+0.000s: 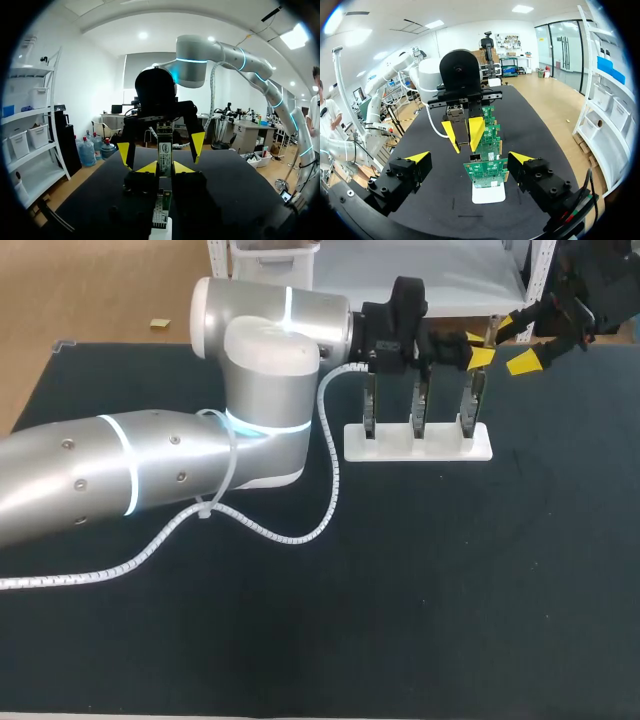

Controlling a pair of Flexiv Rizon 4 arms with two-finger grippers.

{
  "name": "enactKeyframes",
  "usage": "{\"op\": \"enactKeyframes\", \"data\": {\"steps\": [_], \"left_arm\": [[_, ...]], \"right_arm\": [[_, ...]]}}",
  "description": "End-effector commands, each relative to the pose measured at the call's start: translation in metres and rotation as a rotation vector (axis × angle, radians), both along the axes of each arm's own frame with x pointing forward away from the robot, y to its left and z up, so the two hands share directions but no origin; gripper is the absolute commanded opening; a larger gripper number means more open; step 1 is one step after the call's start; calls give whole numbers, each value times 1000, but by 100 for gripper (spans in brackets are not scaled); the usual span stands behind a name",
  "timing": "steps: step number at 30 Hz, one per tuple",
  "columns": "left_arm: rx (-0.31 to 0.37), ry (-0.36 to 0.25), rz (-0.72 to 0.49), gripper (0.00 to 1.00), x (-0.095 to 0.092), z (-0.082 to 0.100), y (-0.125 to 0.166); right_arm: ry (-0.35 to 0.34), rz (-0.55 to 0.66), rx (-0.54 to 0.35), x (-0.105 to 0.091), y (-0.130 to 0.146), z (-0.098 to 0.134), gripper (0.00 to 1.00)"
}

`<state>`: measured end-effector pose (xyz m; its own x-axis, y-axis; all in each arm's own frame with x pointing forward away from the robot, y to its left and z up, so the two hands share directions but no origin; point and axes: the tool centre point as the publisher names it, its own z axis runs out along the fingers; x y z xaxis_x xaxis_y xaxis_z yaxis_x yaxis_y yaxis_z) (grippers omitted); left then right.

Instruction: Pick up the optical module with the left hand, and insert it into the network port with the right hand.

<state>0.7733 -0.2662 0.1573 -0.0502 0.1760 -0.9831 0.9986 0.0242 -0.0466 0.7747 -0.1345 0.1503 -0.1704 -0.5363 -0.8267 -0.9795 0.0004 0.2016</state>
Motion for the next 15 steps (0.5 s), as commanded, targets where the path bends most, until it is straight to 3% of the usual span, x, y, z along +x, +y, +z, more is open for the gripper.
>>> {"op": "enactKeyframes", "data": {"steps": [1,15], "left_arm": [[2,1,-2,0,2,0,-1],[2,1,-2,0,2,0,-1]], "right_arm": [[-22,-21,-7,2,-1,5,100],[-92,-64,-69,15,9,47,100]]}}
